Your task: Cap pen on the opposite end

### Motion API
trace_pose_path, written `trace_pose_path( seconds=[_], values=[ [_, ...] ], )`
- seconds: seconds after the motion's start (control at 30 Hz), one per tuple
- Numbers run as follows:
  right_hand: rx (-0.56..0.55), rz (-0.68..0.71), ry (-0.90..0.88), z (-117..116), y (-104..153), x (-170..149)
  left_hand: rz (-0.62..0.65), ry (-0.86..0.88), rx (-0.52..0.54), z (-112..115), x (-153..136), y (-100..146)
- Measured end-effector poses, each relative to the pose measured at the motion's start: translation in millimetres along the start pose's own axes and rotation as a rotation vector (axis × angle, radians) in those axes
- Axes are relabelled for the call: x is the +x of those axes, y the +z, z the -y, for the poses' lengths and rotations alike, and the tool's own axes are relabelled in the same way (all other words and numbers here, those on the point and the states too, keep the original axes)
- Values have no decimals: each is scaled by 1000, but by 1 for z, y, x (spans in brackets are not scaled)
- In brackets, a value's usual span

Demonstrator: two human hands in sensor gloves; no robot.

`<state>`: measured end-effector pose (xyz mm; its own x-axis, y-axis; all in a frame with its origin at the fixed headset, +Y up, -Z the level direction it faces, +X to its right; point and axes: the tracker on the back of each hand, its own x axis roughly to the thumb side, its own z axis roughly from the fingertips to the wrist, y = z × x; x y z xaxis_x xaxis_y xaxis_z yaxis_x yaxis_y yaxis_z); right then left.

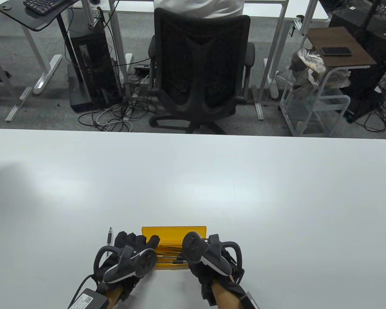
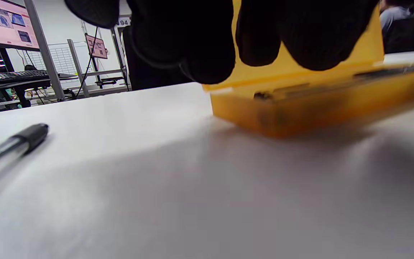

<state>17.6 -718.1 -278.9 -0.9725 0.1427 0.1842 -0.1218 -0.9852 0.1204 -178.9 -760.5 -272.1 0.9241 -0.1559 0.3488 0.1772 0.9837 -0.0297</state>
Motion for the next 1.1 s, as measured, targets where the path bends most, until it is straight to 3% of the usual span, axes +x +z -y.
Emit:
trace_pose_path(
  seconds=[0.2, 0.37, 0.57, 0.8, 1.1],
  values=[
    [40, 0, 202, -17, -10, 9, -39, 93, -108, 8, -9, -3],
    [78, -2, 245, -31, -13, 8, -48, 116, -109, 10, -11, -2],
    [184, 18, 253, -41, -14, 8, -52, 133, -110, 11, -11, -2],
    [234, -18, 184, -42, -18, 4, -53, 134, -109, 11, -11, -1],
    [21, -47, 155, -34, -10, -2, -60, 145, -102, 12, -12, -1]
  ],
)
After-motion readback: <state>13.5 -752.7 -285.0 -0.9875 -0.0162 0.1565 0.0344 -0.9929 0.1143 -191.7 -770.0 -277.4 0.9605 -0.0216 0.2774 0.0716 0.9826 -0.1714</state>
